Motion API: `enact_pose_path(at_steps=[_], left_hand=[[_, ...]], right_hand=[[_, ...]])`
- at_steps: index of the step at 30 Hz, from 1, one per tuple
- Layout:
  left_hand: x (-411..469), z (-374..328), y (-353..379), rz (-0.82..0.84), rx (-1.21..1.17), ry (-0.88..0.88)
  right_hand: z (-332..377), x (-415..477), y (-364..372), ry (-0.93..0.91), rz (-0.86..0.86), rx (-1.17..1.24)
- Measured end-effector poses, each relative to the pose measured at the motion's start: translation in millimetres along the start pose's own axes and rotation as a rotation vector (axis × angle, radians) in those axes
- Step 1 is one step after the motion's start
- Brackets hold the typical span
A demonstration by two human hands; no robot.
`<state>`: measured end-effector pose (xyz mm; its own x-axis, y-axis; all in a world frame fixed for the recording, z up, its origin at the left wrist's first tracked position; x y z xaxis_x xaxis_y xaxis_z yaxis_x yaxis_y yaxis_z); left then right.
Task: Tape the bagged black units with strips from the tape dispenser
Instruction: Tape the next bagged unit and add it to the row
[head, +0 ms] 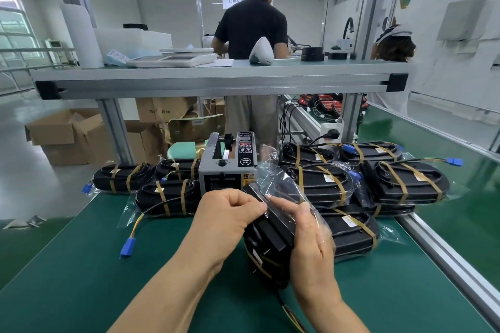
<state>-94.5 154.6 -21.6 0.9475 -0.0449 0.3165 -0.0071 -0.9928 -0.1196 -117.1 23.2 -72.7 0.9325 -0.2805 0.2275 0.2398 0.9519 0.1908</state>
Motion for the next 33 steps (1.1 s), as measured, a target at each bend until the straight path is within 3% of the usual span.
enact_pose_path(at_steps=[12, 25, 33], left_hand=[[-1.4, 0.8, -1.1, -0.017, 0.023, 0.017], [-1.8, 10.6, 0.8, -0.065, 0.234, 0.114], [3.8, 12.5, -8.1, 0.129, 0.242, 0.137]], right_hand=[[-3.8, 0.8, 0.7, -0.022, 0.000, -0.019], [1.9, -1.5, 0.9, -0.076, 0.011, -0.067], [0.7, -1.9, -0.1, -0.046, 0.042, -0.015]])
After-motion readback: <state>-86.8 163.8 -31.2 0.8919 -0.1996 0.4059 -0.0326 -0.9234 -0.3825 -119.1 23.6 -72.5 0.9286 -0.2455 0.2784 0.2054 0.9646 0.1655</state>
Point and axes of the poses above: each hand's wrist, its own x-axis towards the middle knuckle, its own y-axis out of the palm, z = x × y, the point moved 2 cm from there along x, towards the middle knuckle, and after that the axes turned 13 degrees about y, right-handed, at the moved point
